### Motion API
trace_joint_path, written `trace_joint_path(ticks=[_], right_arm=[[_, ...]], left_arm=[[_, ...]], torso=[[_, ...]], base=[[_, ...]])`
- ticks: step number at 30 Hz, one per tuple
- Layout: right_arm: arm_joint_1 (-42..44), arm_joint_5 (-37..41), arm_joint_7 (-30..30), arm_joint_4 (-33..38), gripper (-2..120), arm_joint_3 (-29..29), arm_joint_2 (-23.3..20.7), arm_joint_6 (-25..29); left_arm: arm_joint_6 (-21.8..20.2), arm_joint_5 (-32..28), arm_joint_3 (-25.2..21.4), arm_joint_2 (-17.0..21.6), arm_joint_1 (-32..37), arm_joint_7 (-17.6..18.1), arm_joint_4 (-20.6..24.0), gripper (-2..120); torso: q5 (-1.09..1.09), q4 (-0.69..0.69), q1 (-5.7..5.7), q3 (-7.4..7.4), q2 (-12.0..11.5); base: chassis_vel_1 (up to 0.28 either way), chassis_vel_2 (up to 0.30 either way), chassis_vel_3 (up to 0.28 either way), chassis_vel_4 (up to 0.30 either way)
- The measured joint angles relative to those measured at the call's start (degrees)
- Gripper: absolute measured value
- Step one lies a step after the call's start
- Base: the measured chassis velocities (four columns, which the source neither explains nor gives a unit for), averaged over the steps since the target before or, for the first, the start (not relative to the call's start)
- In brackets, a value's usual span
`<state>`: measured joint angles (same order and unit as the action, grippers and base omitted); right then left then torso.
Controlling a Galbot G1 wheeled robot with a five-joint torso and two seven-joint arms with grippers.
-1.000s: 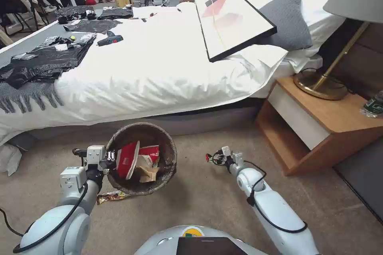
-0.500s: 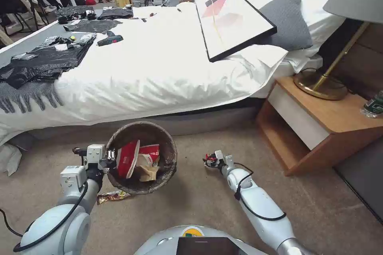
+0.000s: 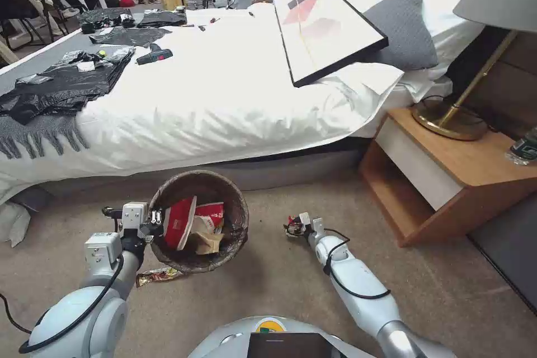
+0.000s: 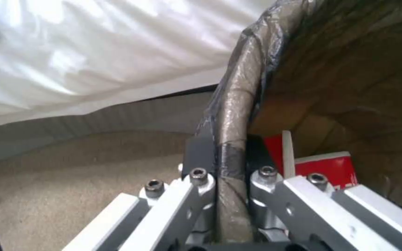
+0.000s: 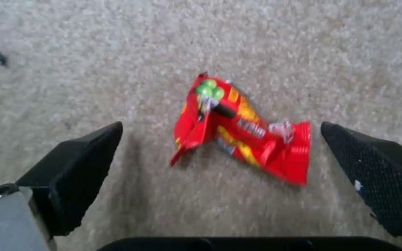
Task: Pick up the trash bin, then pick up the garbage from the floor and place it into the trash bin.
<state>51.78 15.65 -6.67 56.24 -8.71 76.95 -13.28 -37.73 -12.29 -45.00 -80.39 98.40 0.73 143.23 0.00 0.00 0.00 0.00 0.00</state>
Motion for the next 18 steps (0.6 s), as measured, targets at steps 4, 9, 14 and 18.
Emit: trace_joint_path(ticks=[4,9,14,18], right_arm=[[-1.71,-0.66,-0.19,-2.53,100,0.08,0.65,0.46],[-2.51,-1.07,-0.22,-4.08,100,0.16,1.04,0.75],[-2.07,-1.16,-0.13,-3.92,100,0.08,1.01,0.84],[-1.68,-1.29,0.0,-3.74,100,-0.05,0.97,0.93]], left_arm=[[0.02,0.01,-0.07,0.0,0.03,0.0,0.0,3],[0.06,0.08,0.0,-0.03,-0.05,-0.03,0.0,3],[0.08,0.06,0.0,0.13,-0.2,-0.05,0.0,3],[0.11,0.04,0.11,0.14,-0.23,-0.08,0.0,3]], torso=[[0.0,0.0,0.0,0.0,0.0],[0.0,0.0,0.0,0.0,0.0],[0.0,0.0,0.0,0.0,0.0],[0.0,0.0,0.0,0.0,0.0]], base=[[0.0,0.0,0.0,0.0],[0.0,0.0,0.0,0.0],[0.0,0.0,0.0,0.0],[0.0,0.0,0.0,0.0]])
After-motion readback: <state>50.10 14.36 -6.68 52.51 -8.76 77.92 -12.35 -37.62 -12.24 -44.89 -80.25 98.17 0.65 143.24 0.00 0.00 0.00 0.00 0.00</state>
